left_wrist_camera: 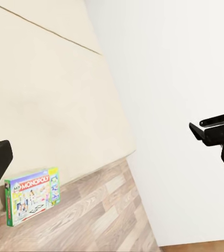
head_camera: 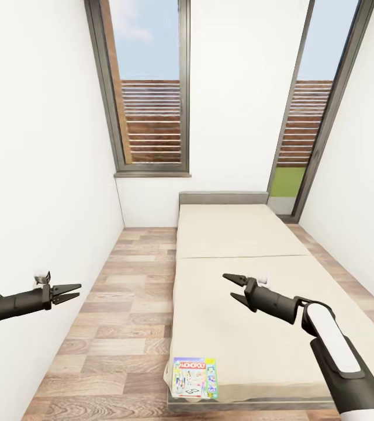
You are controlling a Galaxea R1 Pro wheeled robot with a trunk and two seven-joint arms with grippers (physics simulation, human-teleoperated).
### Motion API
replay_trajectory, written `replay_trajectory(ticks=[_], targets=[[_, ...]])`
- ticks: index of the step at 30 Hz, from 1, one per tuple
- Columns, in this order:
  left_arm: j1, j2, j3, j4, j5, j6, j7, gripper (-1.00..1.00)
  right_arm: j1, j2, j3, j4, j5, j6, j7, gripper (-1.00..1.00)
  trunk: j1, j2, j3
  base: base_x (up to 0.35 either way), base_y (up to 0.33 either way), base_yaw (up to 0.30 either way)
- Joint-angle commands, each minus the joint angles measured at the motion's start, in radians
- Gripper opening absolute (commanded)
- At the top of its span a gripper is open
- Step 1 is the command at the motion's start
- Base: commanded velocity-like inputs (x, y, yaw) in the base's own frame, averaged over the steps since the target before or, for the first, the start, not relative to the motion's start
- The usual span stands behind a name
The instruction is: Put all the toys in the child's room - the three board games (two on the bed and one on the table), the two jigsaw puzzles on the table, and the tennis ball on the table - inside the toy box on the table in the child's room.
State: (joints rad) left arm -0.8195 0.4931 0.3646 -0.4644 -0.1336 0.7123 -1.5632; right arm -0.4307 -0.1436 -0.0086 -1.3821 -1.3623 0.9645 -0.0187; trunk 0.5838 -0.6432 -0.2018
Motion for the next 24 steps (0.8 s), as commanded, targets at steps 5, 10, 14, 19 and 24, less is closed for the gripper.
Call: replay_trajectory(ticks=[5, 10, 14, 19, 24], targets=[[-0.001, -0.001, 0.005, 0.0, -0.011, 0.016, -0.008, 1.0, -0.001, 0.0, -0.002, 0.039, -0.005, -0.017, -0.002, 1.0, 0.02, -0.037, -0.017, 0.0, 0.0, 0.0], [-0.001, -0.003, 0.006, 0.0, -0.01, 0.018, -0.008, 1.0, -0.002, 0.003, -0.004, 0.135, -0.008, -0.038, -0.004, 1.0, 0.039, -0.072, -0.033, 0.0, 0.0, 0.0], [-0.001, -0.004, 0.006, 0.0, -0.01, 0.018, -0.008, 1.0, -0.002, 0.003, -0.05, 0.227, -0.016, -0.08, -0.003, 1.0, 0.054, -0.1, -0.046, 0.0, 0.0, 0.0], [-0.001, -0.005, -0.004, 0.0, -0.009, 0.026, -0.008, 1.0, -0.002, 0.026, -0.101, 0.27, -0.018, -0.101, -0.005, 1.0, 0.073, -0.135, -0.061, 0.0, 0.0, 0.0], [-0.001, -0.005, -0.029, 0.0, -0.008, 0.036, -0.008, 1.0, -0.001, 0.031, -0.118, 0.351, -0.018, -0.096, -0.002, 1.0, 0.092, -0.17, -0.077, 0.0, 0.0, 0.0]])
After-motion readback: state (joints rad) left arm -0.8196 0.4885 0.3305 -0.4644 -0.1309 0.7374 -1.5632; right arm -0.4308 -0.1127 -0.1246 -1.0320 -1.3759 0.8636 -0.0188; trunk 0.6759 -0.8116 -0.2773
